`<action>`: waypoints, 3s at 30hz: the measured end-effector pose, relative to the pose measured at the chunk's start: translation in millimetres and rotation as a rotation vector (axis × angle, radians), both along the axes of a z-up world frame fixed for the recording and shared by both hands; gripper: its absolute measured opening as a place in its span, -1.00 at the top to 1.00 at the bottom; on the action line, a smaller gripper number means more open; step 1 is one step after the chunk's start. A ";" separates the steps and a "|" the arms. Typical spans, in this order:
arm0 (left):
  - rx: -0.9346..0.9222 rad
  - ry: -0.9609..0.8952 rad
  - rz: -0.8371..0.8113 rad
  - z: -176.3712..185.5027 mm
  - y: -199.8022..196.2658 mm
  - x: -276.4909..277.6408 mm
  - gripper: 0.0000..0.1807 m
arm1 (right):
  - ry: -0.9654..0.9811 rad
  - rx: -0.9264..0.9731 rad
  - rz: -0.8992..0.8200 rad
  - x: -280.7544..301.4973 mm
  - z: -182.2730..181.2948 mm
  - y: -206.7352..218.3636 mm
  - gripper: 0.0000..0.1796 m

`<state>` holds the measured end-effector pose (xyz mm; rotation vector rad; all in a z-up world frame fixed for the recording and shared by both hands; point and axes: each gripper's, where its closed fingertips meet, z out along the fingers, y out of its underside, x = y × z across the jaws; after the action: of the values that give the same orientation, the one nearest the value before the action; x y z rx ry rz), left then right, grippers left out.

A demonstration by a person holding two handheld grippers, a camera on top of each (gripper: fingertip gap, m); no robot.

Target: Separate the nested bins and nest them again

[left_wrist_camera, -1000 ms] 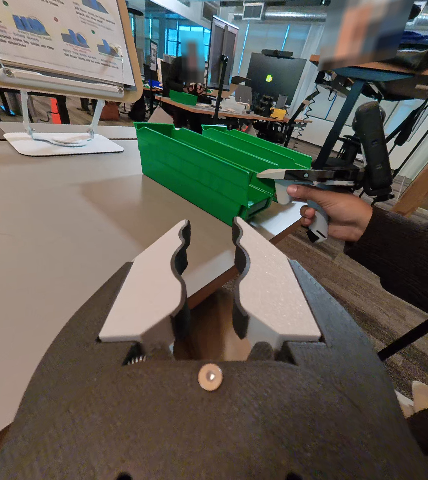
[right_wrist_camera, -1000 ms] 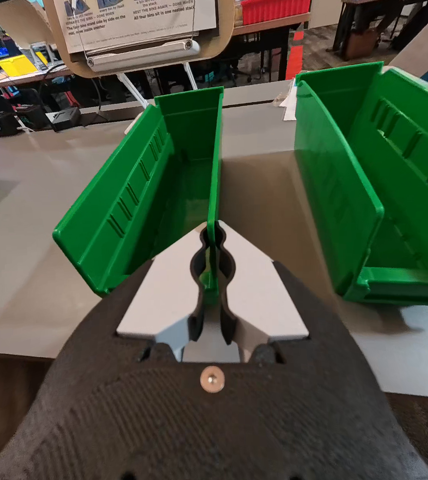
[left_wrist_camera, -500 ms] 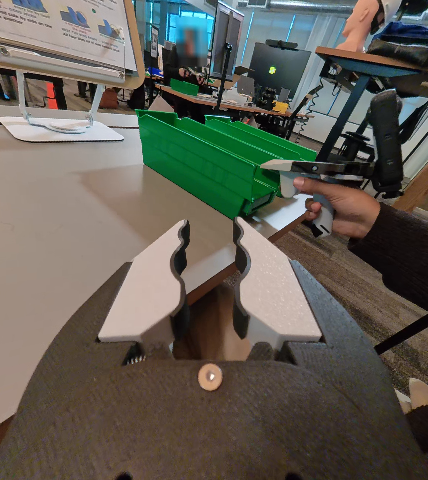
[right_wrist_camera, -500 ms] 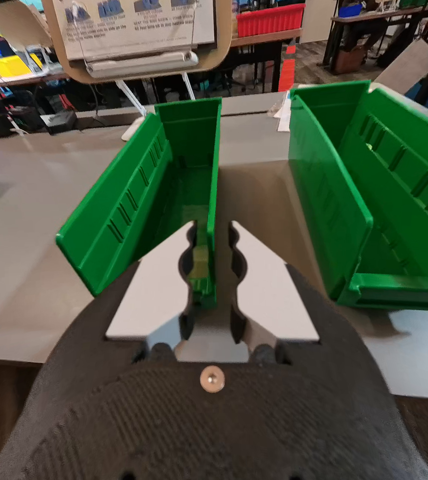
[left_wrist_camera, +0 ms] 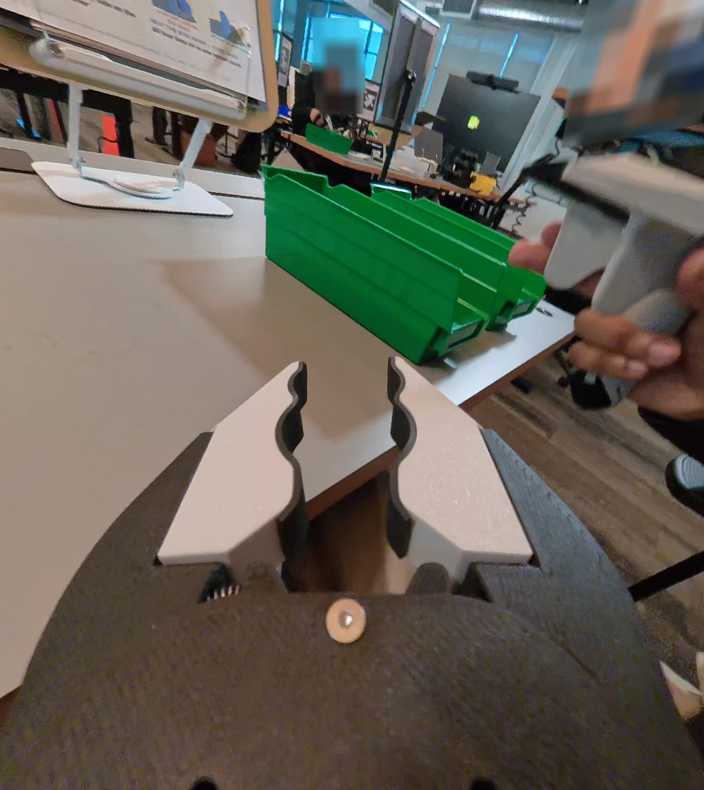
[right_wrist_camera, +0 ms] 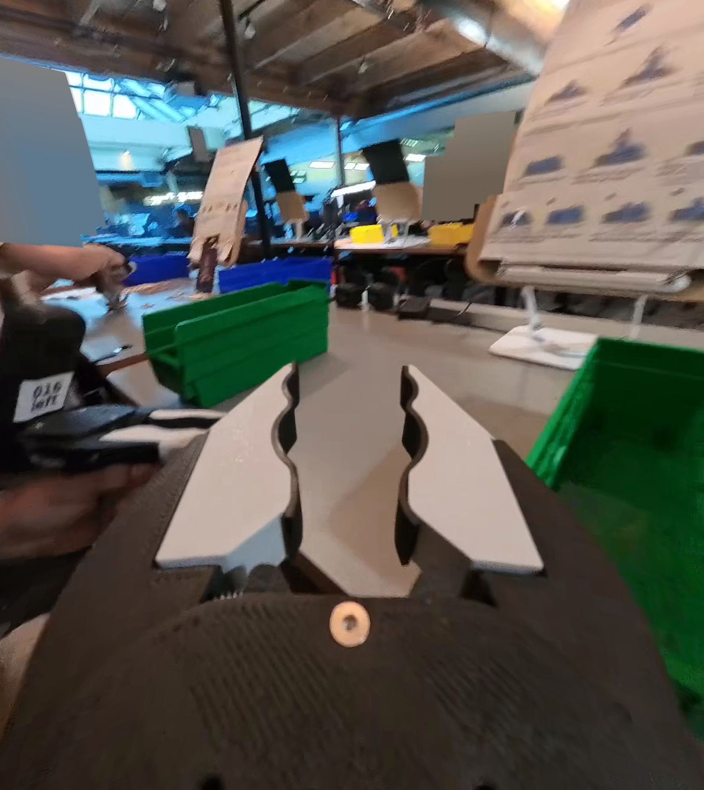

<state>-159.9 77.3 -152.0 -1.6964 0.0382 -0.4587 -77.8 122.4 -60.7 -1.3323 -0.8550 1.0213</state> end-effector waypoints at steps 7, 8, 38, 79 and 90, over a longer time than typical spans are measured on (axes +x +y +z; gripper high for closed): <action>-0.014 -0.022 0.048 -2.9 4.0 -19.9 0.54 | -0.220 -0.031 0.147 -35.2 -67.5 -26.8 0.44; -0.016 -0.016 0.058 -4.0 3.9 -22.9 0.53 | -0.239 -0.020 0.161 -37.7 -71.9 -29.5 0.45; 0.131 0.197 0.910 30.7 -101.4 -319.8 0.66 | -0.347 0.002 0.294 -99.2 -101.4 -43.9 0.50; 0.108 0.260 0.799 31.3 -94.0 -312.4 1.00 | -0.368 0.091 0.236 -86.2 -101.0 -42.4 0.60; 0.158 0.116 0.795 43.5 -101.7 -316.4 1.00 | -0.385 0.110 0.234 -86.2 -103.8 -42.6 0.61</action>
<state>-476.3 -24.4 -108.5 -1.4383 -0.4877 0.2330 -164.0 79.7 -164.6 -1.3788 -1.3642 0.8916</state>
